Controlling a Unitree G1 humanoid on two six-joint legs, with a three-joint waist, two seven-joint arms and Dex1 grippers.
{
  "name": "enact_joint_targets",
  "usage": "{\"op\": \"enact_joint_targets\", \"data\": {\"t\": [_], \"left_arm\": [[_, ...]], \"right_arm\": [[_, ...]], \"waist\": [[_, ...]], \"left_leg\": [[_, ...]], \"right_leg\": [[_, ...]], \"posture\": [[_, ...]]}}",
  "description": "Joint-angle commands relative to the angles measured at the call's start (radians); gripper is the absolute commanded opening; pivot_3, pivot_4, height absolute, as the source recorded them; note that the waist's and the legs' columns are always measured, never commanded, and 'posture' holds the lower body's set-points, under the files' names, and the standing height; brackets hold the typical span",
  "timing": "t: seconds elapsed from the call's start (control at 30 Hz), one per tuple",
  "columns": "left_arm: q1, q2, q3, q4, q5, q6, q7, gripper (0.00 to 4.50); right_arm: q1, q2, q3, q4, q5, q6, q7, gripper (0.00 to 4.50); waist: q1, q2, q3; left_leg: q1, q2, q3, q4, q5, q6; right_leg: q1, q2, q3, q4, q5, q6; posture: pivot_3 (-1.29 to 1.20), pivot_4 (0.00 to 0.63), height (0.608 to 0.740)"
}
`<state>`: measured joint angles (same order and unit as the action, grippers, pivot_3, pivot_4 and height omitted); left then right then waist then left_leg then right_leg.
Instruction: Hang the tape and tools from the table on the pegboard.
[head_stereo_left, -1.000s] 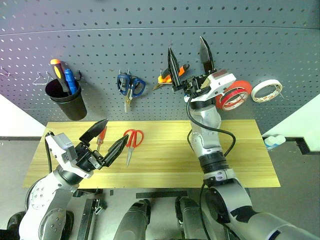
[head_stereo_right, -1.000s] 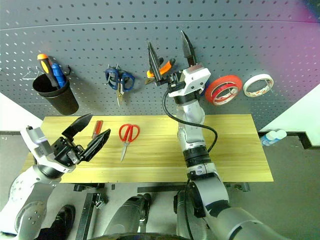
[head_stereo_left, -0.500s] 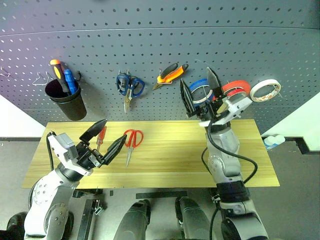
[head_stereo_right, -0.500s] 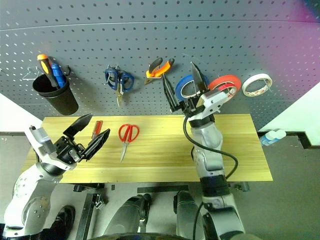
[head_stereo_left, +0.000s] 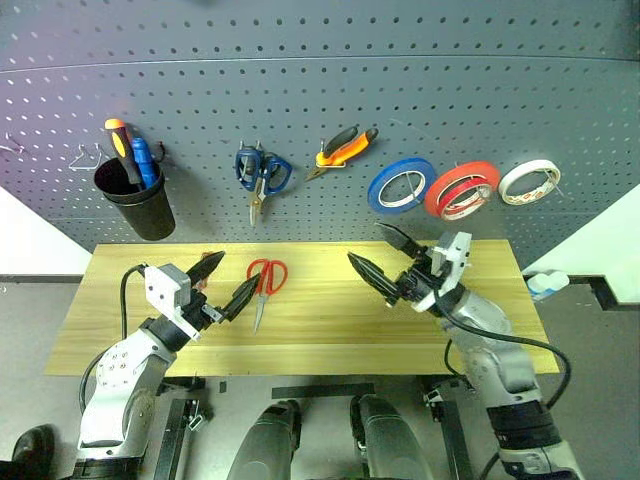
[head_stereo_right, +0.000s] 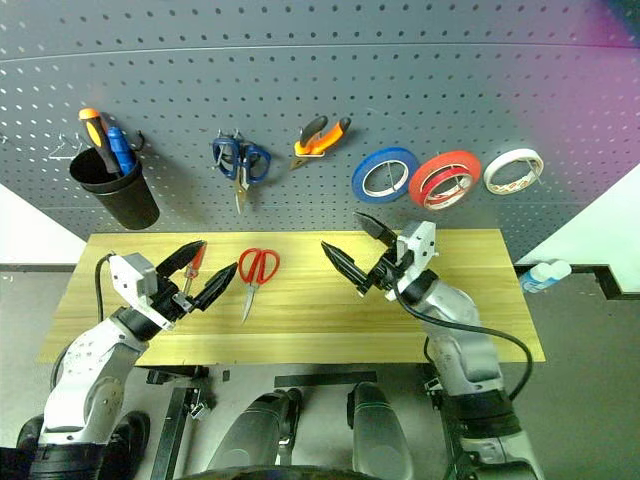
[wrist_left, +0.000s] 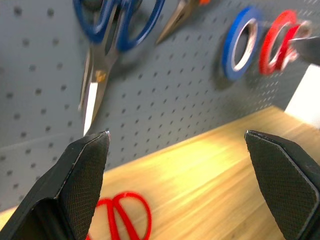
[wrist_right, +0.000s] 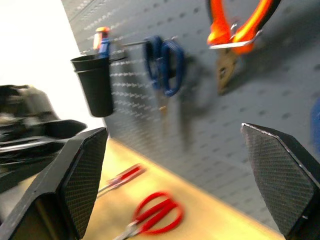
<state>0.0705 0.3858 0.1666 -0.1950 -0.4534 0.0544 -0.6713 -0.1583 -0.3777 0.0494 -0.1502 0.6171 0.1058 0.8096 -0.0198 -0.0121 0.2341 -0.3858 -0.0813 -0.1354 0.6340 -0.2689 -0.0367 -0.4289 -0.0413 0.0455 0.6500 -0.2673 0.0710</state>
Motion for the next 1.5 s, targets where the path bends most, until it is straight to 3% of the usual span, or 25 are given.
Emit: {"op": "enact_joint_targets", "data": {"t": [0.03, 0.17, 0.27, 0.5, 0.63, 0.8, 1.17, 1.5], "left_arm": [[-0.002, 0.004, -0.028, 0.054, 0.058, -0.003, 0.013, 4.50], [-0.025, 0.018, -0.075, 0.126, 0.143, 0.048, 0.055, 4.50], [-0.059, 0.025, -0.109, 0.148, 0.258, 0.162, 0.185, 4.50], [-0.119, 0.019, -0.175, 0.030, 0.250, 0.595, 0.257, 4.50], [-0.138, 0.040, -0.251, -0.034, 0.298, 0.712, 0.271, 4.50], [-0.213, -0.061, -0.228, -0.034, 0.339, 0.870, 0.436, 4.50], [-0.277, -0.084, -0.223, 0.058, 0.410, 0.874, 0.535, 4.50], [-0.312, -0.120, -0.215, 0.147, 0.419, 0.879, 0.551, 4.50]], "right_arm": [[0.011, -0.035, -0.024, -0.081, 0.063, 0.035, 0.091, 4.47], [0.034, -0.063, -0.020, -0.135, 0.117, 0.094, 0.162, 4.47], [0.065, -0.070, 0.006, -0.131, 0.048, 0.043, 0.207, 4.47], [0.030, -0.064, 0.038, -0.058, -0.112, -0.049, 0.201, 4.47], [0.033, -0.061, 0.033, -0.057, -0.145, -0.067, 0.188, 4.47], [0.060, -0.069, 0.032, -0.082, -0.142, -0.062, 0.197, 4.47], [0.070, -0.087, -0.014, -0.149, -0.028, -0.003, 0.230, 4.47], [0.055, -0.074, -0.001, -0.143, -0.059, -0.017, 0.220, 4.47]], "waist": [[-0.001, 0.000, 0.000], [0.000, 0.000, 0.000], [0.003, -0.003, -0.002], [-0.004, -0.003, -0.002], [-0.001, -0.003, -0.002], [0.001, -0.003, -0.002], [-0.025, -0.003, -0.002], [-0.025, -0.003, -0.002]], "left_leg": [[0.000, 0.000, 0.000, 0.000, 0.000, 0.000], [0.000, 0.000, 0.000, 0.001, 0.000, 0.000], [0.000, 0.000, 0.000, 0.002, 0.000, 0.000], [-0.001, 0.000, 0.000, 0.010, -0.002, 0.003], [-0.002, 0.000, 0.000, 0.012, -0.002, 0.003], [-0.002, 0.000, 0.000, 0.013, -0.002, 0.003], [-0.002, 0.000, 0.000, 0.013, -0.002, 0.004], [-0.002, 0.000, 0.000, 0.014, -0.003, 0.004]], "right_leg": [[0.000, 0.000, 0.000, 0.000, 0.000, 0.000], [0.000, 0.000, 0.000, 0.001, 0.000, 0.001], [0.001, 0.000, -0.001, 0.000, 0.001, 0.001], [0.003, 0.000, -0.001, 0.002, 0.002, 0.003], [0.003, 0.000, -0.001, 0.003, 0.002, 0.003], [0.003, 0.000, -0.001, 0.003, 0.002, 0.004], [0.003, 0.000, -0.001, 0.004, 0.002, 0.004], [0.003, 0.000, -0.001, 0.004, 0.002, 0.004]], "posture": [[-0.06, 0.181, 0.740], [-0.07, 0.180, 0.740], [-0.08, 0.182, 0.740], [-0.09, 0.193, 0.740], [-0.09, 0.203, 0.740], [-0.10, 0.211, 0.740], [-0.12, 0.220, 0.740], [-0.12, 0.224, 0.740]]}}
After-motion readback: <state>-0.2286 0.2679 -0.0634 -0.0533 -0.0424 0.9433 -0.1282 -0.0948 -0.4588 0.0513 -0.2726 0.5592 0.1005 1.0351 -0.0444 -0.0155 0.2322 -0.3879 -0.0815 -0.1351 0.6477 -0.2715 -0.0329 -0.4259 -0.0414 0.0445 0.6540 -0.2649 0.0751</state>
